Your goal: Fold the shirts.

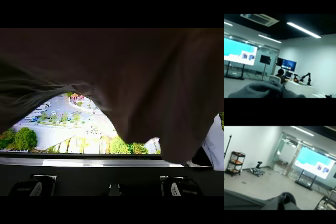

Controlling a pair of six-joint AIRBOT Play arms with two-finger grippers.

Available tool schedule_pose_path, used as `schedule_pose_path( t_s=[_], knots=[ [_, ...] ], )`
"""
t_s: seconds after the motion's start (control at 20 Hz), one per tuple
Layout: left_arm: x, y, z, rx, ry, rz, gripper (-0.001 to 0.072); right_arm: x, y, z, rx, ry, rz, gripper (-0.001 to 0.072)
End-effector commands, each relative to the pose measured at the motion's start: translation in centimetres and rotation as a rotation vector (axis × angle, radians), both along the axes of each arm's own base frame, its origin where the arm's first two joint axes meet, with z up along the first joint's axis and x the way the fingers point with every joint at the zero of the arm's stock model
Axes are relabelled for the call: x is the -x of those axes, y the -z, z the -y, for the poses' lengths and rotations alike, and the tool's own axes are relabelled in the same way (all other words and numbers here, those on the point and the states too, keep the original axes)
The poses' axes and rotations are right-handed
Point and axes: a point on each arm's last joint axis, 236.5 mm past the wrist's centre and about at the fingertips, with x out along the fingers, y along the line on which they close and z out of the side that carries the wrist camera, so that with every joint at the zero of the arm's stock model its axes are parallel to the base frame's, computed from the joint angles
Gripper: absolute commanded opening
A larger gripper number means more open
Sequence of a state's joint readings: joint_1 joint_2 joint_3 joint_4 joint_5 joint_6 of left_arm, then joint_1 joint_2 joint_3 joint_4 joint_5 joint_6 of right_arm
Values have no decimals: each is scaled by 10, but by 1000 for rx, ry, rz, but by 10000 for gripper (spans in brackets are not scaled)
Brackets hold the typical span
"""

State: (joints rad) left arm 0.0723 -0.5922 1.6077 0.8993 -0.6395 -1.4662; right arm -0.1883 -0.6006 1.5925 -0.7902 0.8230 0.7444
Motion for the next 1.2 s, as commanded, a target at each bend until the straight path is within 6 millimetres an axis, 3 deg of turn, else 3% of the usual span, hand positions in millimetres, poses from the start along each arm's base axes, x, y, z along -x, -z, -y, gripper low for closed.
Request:
schedule_pose_path(
  t_s=[0.0, 0.15, 0.3, 0.45, 0.55, 0.65, 0.8, 0.9, 1.0, 1.05, 1.15],
  knots=[
    [-1, -10, -4, 12, -15, 31, 29, 5, -11, 7, -12, 31, 38, 24],
    [-33, 10, -1, -35, -13, -49, 29, -16, 7, 12, 25, 55, -31, 24],
    [-92, 62, 7, -96, 25, -238, 29, -68, 59, 24, 76, 76, -228, 24],
    [-168, 161, 11, -116, 80, -529, 30, -150, 117, 43, 56, 79, -410, 24],
    [-212, 246, 12, -109, 115, -740, 30, -208, 160, 49, -17, 49, -510, 24],
    [-244, 329, 15, -112, 142, -922, 31, -262, 199, 55, -137, 19, -576, 25],
    [-277, 422, 17, -96, 169, -1120, 31, -321, 270, 51, -376, -58, -732, 25],
    [-289, 476, 22, -88, 190, -1232, 31, -337, 323, 40, -471, -114, -881, 25],
    [-292, 519, 33, -71, 230, -1329, 31, -337, 374, 18, -468, -172, -1032, 25],
    [-292, 534, 39, -60, 251, -1366, 31, -336, 393, 9, -450, -190, -1083, 25],
    [-290, 552, 49, -20, 290, -1418, 39, -336, 410, -1, -423, -199, -1122, 34]
  ],
)
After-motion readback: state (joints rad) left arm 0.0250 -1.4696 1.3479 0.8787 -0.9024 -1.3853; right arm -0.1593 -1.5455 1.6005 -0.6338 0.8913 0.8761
